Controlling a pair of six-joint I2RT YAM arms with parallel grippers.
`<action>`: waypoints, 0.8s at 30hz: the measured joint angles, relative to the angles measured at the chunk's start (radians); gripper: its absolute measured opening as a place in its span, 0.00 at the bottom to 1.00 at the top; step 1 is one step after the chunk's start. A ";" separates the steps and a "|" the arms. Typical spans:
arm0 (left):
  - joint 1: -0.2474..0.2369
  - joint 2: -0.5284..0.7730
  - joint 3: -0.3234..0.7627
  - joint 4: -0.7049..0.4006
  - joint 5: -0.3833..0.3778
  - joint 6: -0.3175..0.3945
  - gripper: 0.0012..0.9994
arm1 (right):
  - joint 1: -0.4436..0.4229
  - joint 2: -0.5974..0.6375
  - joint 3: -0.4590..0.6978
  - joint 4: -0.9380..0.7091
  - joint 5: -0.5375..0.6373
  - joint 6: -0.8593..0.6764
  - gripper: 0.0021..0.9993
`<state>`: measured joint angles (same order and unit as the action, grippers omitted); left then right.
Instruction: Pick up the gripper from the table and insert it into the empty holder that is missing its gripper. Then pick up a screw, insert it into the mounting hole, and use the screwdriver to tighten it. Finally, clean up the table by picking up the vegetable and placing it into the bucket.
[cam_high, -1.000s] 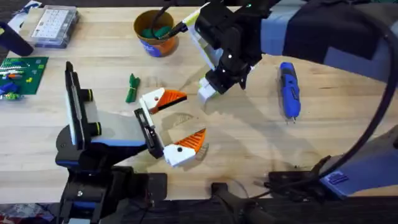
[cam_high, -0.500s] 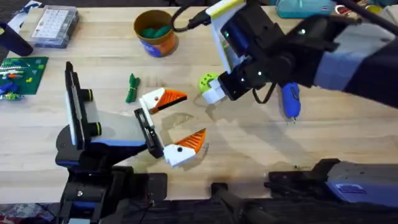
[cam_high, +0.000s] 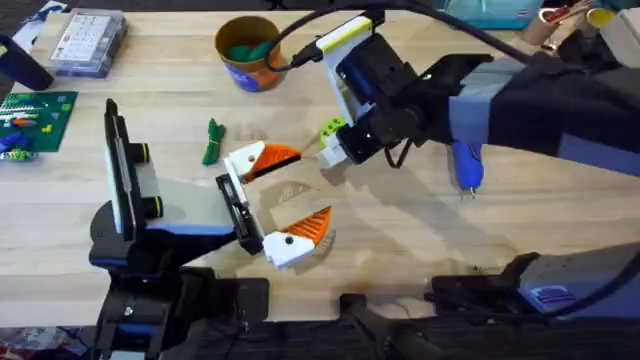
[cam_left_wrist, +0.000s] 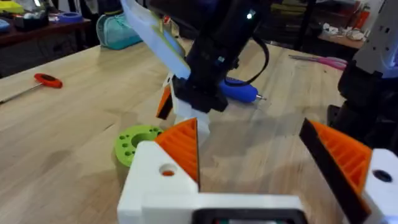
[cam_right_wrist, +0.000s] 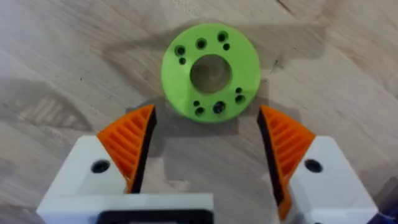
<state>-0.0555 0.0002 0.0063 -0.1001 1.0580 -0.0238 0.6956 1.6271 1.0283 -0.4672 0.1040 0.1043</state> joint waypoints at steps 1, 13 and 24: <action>0.000 0.000 0.000 0.000 0.000 0.000 0.99 | 0.000 0.004 0.000 0.005 0.000 0.000 0.95; 0.000 0.000 0.000 0.000 0.000 0.000 0.99 | 0.000 0.007 0.000 0.026 0.000 -0.004 0.58; 0.000 0.000 0.000 0.000 0.000 0.000 0.99 | 0.000 0.031 0.000 0.027 0.000 -0.004 0.58</action>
<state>-0.0555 0.0002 0.0063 -0.1001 1.0576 -0.0238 0.6956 1.6584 1.0283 -0.4400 0.1040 0.1005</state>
